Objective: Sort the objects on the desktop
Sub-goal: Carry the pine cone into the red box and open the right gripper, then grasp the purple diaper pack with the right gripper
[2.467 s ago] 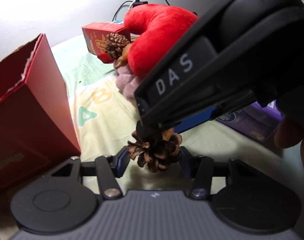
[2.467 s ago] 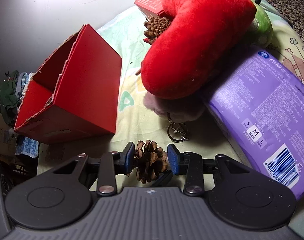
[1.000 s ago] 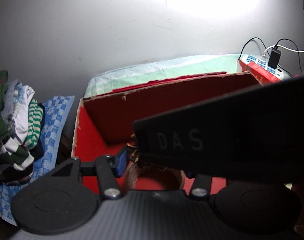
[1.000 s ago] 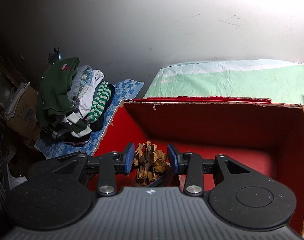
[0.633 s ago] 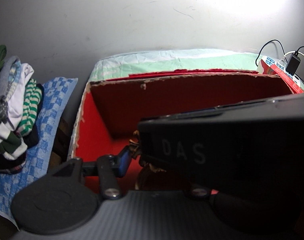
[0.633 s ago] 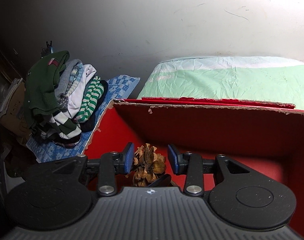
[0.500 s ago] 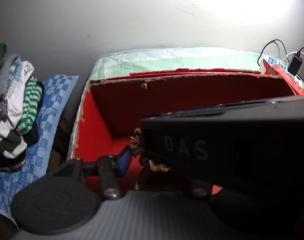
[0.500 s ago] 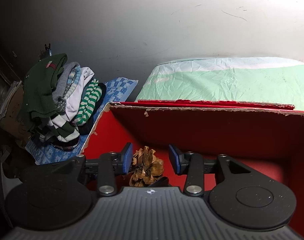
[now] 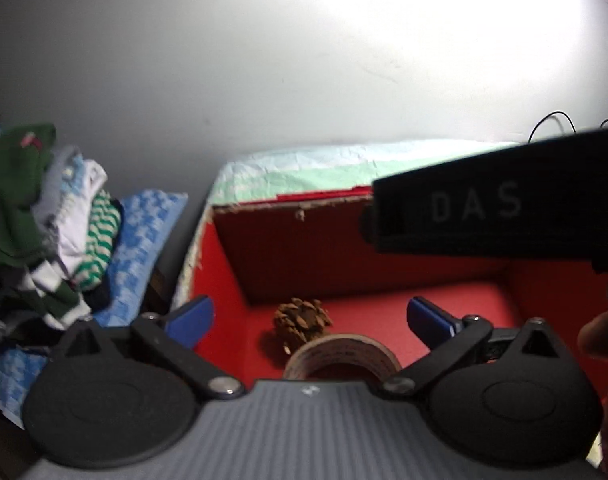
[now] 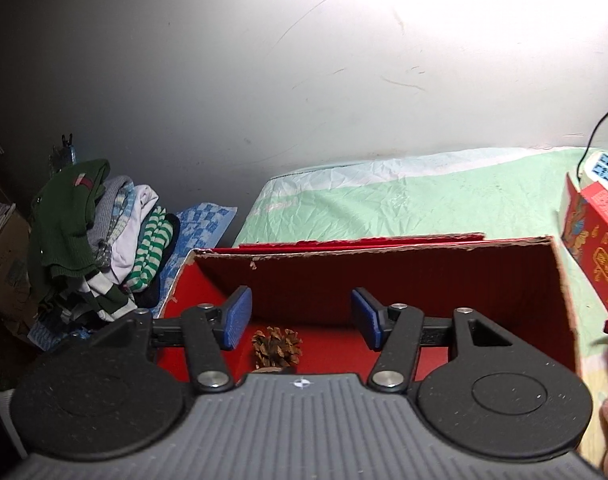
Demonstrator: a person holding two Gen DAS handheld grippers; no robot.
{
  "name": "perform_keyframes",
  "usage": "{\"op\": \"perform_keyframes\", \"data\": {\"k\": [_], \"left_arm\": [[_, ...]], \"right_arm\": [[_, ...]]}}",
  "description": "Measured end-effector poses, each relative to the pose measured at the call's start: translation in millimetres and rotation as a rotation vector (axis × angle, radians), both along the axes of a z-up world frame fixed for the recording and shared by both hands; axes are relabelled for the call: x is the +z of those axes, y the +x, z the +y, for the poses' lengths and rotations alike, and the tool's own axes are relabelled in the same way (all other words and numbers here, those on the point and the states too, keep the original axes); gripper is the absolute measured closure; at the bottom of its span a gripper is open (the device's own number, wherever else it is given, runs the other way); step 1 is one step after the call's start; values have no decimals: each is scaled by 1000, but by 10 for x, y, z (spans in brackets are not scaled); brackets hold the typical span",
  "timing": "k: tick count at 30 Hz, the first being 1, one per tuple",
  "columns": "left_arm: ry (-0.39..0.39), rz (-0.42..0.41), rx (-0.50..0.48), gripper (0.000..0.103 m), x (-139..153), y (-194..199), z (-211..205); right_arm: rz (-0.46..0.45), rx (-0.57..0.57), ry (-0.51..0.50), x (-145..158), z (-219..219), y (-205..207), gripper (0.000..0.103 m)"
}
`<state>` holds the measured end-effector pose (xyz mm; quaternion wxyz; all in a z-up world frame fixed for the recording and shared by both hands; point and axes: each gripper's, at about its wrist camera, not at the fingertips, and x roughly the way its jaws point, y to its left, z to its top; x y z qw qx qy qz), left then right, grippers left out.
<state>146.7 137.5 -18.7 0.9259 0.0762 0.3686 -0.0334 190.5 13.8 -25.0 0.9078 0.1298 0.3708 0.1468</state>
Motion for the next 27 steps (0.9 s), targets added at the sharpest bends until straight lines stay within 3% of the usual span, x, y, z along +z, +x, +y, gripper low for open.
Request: {"op": "perform_keyframes", "data": {"k": [5, 10, 17, 24, 27], "left_arm": [[-16, -23, 1, 0, 113, -263, -24], [-82, -17, -48, 0, -19, -593, -41], [-162, 81, -194, 0, -170, -1236, -662], [-166, 173, -314, 1, -445, -1346, -1496], [-149, 196, -350, 6, -515, -1408, -1886]], "right_arm": [[8, -111, 33, 115, -361, -398, 42], [5, -192, -28, 52, -827, -903, 38], [34, -336, -137, -177, -1755, -1656, 38], [98, -588, -82, -397, -2820, -2235, 38], [99, -646, -63, -426, -3157, -2365, 39]]}}
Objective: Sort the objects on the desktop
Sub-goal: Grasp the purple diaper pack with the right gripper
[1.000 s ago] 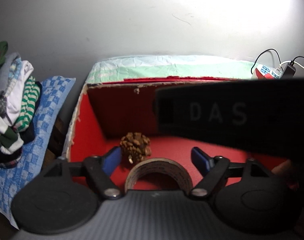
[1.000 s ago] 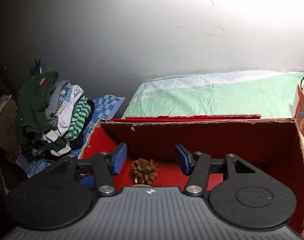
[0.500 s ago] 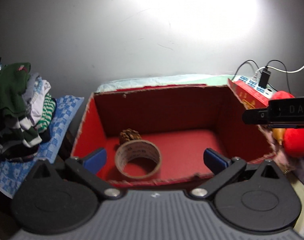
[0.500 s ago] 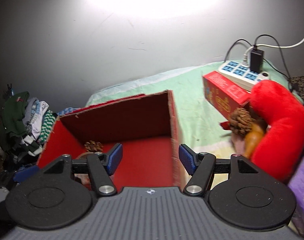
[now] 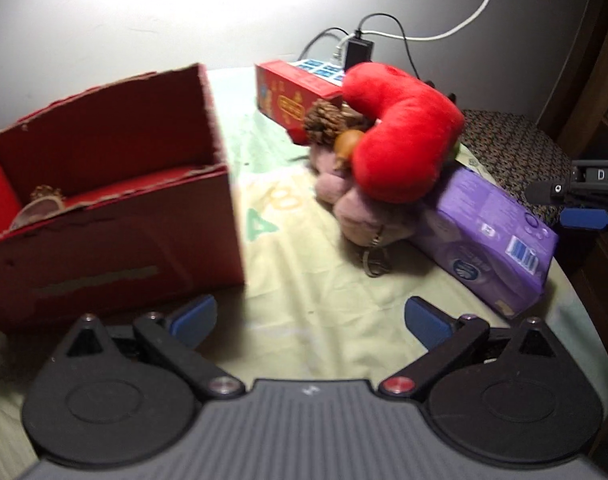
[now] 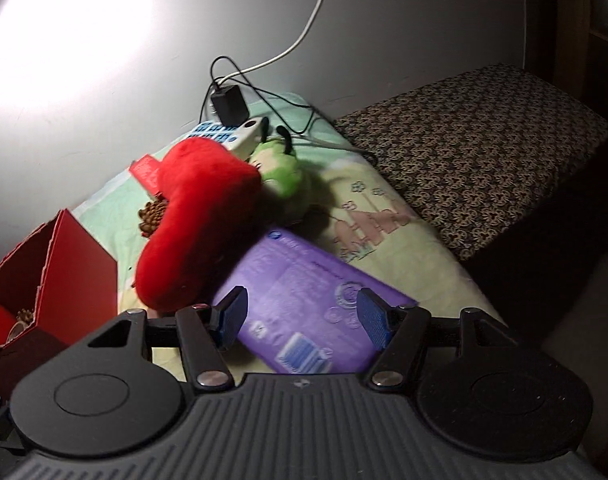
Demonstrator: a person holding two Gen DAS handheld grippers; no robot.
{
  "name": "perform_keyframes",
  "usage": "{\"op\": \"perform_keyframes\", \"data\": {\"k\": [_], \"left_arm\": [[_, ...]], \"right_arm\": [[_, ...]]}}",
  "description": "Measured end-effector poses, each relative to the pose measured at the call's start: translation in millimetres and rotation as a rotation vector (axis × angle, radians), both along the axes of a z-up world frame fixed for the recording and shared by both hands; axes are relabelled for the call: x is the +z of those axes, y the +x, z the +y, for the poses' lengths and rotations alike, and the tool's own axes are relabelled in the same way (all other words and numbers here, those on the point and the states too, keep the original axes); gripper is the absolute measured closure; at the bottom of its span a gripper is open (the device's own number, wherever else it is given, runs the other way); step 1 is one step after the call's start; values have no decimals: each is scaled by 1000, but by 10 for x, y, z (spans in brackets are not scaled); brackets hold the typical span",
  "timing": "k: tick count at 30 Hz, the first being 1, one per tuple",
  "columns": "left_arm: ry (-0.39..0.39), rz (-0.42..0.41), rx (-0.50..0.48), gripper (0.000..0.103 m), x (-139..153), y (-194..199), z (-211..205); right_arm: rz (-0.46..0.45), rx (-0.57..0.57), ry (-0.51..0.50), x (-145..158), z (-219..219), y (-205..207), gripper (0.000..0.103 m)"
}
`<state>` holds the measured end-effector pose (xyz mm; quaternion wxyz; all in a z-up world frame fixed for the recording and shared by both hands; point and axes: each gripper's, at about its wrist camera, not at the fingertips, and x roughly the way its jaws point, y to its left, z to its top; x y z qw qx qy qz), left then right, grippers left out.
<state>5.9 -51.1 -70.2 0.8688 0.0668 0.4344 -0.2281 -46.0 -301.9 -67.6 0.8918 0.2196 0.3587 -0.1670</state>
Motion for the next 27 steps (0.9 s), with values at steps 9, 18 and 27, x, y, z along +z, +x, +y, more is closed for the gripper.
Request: {"op": "perform_keyframes", "data": {"k": [9, 18, 27], "left_arm": [[55, 2, -52, 10, -177, -156, -861], [8, 62, -30, 3, -287, 10, -1050], [3, 76, -28, 12, -374, 61, -1108]], "right_arm": [[38, 5, 86, -301, -610, 147, 51], [32, 137, 193, -493, -779, 445, 51], [61, 260, 288, -488, -743, 486, 51]]}}
